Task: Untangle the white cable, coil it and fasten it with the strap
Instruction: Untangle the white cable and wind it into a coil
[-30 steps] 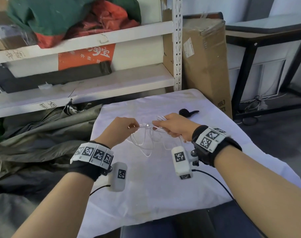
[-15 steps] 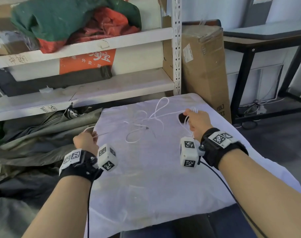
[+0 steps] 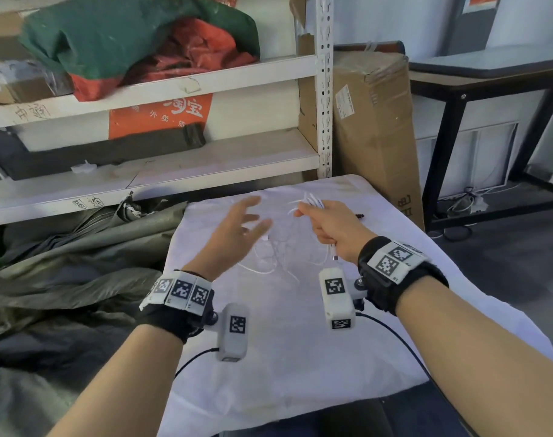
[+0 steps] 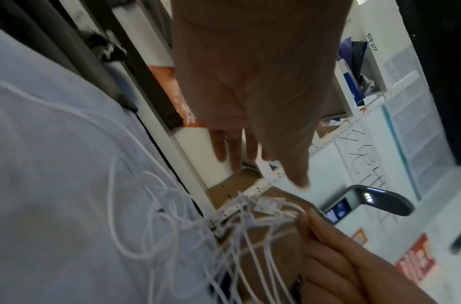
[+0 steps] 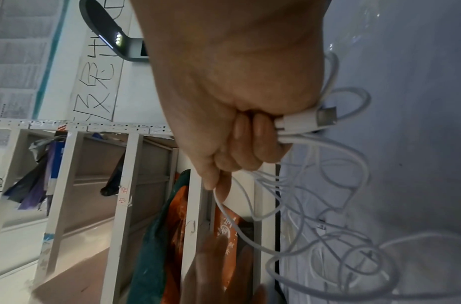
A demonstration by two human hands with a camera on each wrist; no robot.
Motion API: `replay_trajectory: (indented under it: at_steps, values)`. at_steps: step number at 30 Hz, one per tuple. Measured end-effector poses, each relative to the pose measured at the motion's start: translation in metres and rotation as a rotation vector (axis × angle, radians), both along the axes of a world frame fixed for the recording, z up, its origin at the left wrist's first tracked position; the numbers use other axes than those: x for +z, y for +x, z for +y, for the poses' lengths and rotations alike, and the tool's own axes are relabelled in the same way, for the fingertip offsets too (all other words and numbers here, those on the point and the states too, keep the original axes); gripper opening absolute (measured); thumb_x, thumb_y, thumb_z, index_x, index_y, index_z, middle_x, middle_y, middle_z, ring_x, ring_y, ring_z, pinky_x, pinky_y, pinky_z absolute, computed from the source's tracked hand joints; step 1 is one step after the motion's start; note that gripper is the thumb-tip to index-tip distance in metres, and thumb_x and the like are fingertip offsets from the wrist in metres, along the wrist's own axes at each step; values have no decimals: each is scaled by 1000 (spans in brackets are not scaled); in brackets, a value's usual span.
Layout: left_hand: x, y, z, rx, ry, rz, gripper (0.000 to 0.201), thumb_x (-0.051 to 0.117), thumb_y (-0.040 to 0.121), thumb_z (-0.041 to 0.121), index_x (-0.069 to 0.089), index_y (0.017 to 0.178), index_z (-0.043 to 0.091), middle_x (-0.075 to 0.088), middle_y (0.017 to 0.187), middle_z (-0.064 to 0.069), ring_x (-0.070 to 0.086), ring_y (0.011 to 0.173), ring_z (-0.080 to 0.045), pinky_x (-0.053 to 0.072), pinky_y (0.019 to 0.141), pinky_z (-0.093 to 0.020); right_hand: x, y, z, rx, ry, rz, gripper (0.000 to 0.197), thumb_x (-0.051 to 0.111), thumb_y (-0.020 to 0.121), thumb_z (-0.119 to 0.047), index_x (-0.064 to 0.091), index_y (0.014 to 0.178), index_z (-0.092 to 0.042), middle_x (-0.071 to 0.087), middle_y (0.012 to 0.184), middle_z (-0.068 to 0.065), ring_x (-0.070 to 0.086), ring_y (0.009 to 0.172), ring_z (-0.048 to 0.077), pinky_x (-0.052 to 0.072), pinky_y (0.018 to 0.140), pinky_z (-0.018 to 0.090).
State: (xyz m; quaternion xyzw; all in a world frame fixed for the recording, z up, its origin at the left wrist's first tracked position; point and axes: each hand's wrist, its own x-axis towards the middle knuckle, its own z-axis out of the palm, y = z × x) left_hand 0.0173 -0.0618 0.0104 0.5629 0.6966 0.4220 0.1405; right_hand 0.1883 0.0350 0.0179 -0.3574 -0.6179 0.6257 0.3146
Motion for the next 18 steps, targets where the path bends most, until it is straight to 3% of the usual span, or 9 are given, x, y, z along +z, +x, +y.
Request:
replay_trajectory:
  at_steps: [3, 6, 8, 10, 12, 14, 18]
  values:
    - [-1, 12, 5, -130, -164, 208, 31, 63, 89, 31, 58, 119, 27, 61, 109, 11, 59, 89, -5, 42, 72, -12, 1, -1, -3, 47, 2, 28, 23, 52, 96, -27, 66, 88, -11, 29, 47, -6, 21, 38, 7, 19, 38, 19]
    - [-3, 11, 4, -49, -131, 164, 13, 60, 91, 25, 70, 95, 19, 67, 79, 3, 60, 72, -10, 47, 70, -21, -3, 2, -3, 15, -19, 24, 23, 52, 96, -28, 66, 89, -11, 30, 49, -5, 21, 39, 7, 19, 39, 19]
    - [-6, 4, 2, -8, -134, 186, 10, 61, 90, 20, 71, 93, 18, 68, 80, 2, 62, 72, -11, 50, 71, -21, -8, 5, -2, -48, -59, 40, 22, 52, 96, -27, 64, 91, -10, 30, 52, -4, 21, 38, 6, 19, 38, 18]
    - [-9, -4, 0, 13, -188, 283, 14, 61, 87, 10, 70, 96, 18, 67, 89, 2, 64, 76, -12, 47, 69, -11, -12, 8, 3, -142, -130, 102, 21, 50, 97, -26, 62, 89, -10, 29, 51, -4, 21, 36, 6, 19, 35, 17]
    - [-15, -13, -6, 43, -230, 157, 16, 58, 88, 7, 70, 96, 16, 68, 87, -1, 64, 66, -9, 44, 57, -6, -13, 13, 12, -252, -229, 198, 21, 50, 98, -25, 59, 85, -10, 29, 42, -7, 21, 32, 5, 18, 32, 16]
    - [-16, -21, -12, 63, -195, -89, 16, 56, 91, 6, 70, 94, 14, 69, 83, -7, 61, 54, -6, 42, 46, -11, -13, 20, 22, -342, -304, 287, 21, 49, 98, -23, 57, 83, -10, 27, 37, -9, 20, 28, 4, 18, 31, 16]
    - [-17, -42, -16, 246, 60, -542, 23, 44, 97, 2, 63, 91, 14, 62, 80, -7, 56, 43, -2, 37, 40, -11, -23, 28, 32, -458, -353, 380, 27, 45, 100, -24, 57, 79, -12, 25, 33, -9, 19, 25, 4, 17, 29, 15]
